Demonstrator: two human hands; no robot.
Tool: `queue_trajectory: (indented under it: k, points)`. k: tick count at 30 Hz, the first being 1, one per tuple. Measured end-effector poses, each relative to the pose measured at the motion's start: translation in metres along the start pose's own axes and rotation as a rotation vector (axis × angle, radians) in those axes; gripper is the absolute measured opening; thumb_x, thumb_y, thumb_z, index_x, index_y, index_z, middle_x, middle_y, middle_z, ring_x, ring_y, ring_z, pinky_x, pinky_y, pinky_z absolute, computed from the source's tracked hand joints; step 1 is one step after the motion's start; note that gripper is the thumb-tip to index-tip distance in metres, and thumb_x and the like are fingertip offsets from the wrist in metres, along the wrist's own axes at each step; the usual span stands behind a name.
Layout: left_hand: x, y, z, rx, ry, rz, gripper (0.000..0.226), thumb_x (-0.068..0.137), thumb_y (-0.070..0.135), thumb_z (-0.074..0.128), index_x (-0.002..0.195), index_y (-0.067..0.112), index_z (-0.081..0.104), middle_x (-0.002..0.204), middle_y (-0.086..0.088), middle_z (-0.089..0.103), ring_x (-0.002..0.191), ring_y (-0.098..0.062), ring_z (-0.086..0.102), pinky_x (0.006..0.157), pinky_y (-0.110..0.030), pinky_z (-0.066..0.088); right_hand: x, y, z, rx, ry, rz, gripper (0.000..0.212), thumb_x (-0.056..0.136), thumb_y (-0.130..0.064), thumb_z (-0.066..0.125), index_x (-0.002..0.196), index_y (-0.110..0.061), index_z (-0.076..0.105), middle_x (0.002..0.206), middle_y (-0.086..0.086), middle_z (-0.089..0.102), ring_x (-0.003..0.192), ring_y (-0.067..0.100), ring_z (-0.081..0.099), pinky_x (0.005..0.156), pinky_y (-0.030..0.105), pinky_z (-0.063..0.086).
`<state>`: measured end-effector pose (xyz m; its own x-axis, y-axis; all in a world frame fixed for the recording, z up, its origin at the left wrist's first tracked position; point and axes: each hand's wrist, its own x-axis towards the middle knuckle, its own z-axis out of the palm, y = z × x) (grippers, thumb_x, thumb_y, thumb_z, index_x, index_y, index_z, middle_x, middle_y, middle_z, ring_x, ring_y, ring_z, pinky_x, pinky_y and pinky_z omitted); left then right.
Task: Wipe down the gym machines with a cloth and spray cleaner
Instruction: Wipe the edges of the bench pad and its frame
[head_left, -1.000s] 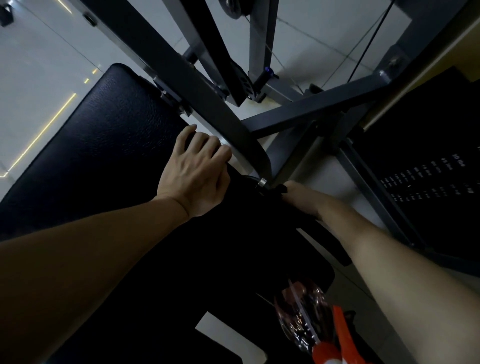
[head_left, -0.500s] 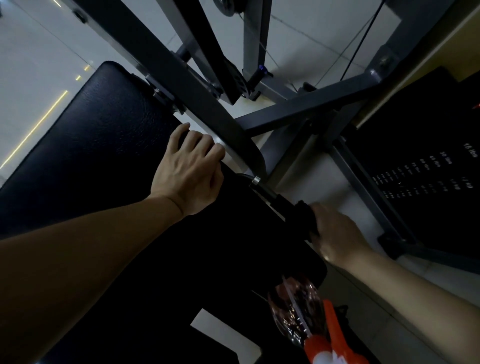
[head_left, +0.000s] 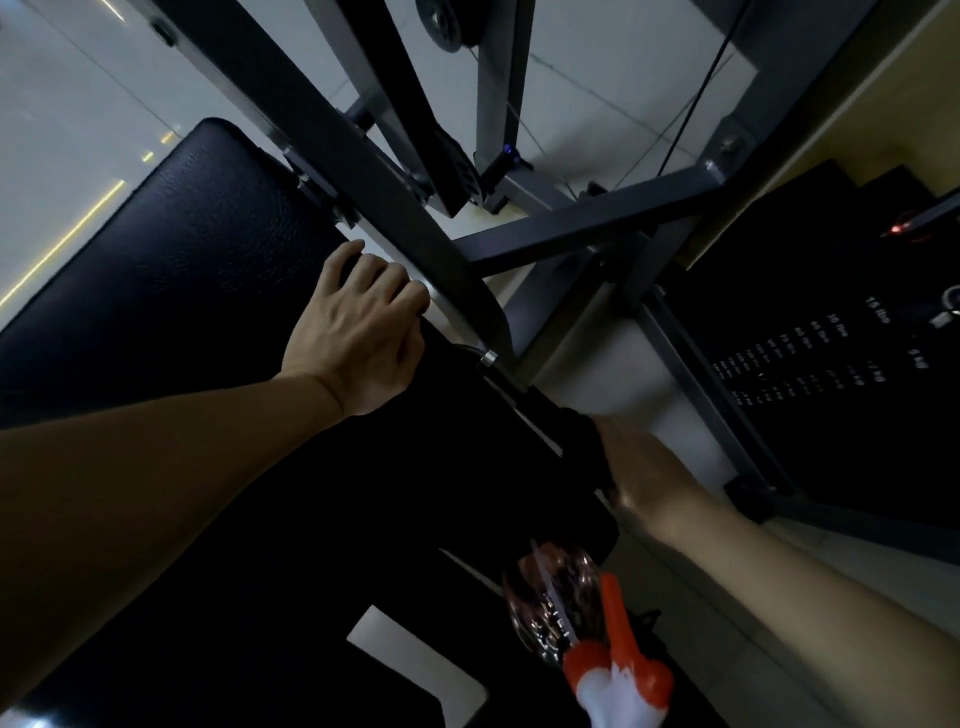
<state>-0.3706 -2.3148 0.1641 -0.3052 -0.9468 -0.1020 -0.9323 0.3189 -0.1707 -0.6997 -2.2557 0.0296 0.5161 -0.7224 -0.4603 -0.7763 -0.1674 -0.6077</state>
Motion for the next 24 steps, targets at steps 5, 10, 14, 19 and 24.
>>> queue_trajectory:
  k: [5,10,14,19,24]
  points:
    - [0.0,0.003,-0.006,0.02,-0.02,-0.003,0.019,0.091,0.03,0.045,0.101,0.017,0.056,0.097,-0.005,0.055,0.104,-0.033,0.051,0.12,-0.052,0.023,-0.044,0.023,-0.023,-0.227,0.276,-0.08,0.012,0.087,-0.008,0.062,0.077,-0.015,0.06,0.063,0.003,0.061,0.052,0.022,0.059,0.048,0.025,0.041]
    - [-0.002,0.014,-0.023,0.144,-0.128,0.004,0.027,0.094,0.031,0.045,0.105,0.013,0.06,0.102,-0.009,0.059,0.109,-0.033,0.052,0.121,-0.057,0.021,0.022,-0.056,-0.058,0.396,-0.032,0.202,0.032,0.103,-0.047,0.045,0.087,-0.026,0.064,0.085,-0.003,0.067,0.088,0.02,0.065,0.071,0.031,0.048]
    - [-0.01,0.051,-0.022,0.091,-0.198,-0.005,0.043,0.098,0.032,0.035,0.123,0.013,0.064,0.12,-0.008,0.063,0.125,-0.031,0.052,0.123,-0.057,0.017,0.059,-0.07,-0.056,0.64,-0.221,0.343,0.067,0.095,-0.071,0.035,0.132,-0.023,0.062,0.126,0.002,0.065,0.122,0.023,0.057,0.099,0.033,0.042]
    - [-0.013,0.073,0.01,0.086,-0.146,0.002,0.047,0.103,0.04,0.025,0.121,0.021,0.063,0.115,-0.005,0.063,0.12,-0.031,0.052,0.124,-0.057,0.011,0.041,-0.042,-0.031,0.548,-0.044,0.169,0.043,0.109,-0.042,0.032,0.142,-0.022,0.052,0.127,0.002,0.062,0.12,0.019,0.057,0.089,0.027,0.042]
    - [-0.018,0.074,0.007,0.077,-0.167,0.012,0.048,0.103,0.04,0.021,0.121,0.02,0.061,0.115,-0.006,0.062,0.12,-0.032,0.051,0.124,-0.055,0.011,-0.027,0.005,-0.006,-0.127,0.094,0.09,0.034,0.101,-0.037,0.034,0.116,-0.018,0.058,0.1,0.001,0.061,0.081,0.02,0.061,0.069,0.037,0.053]
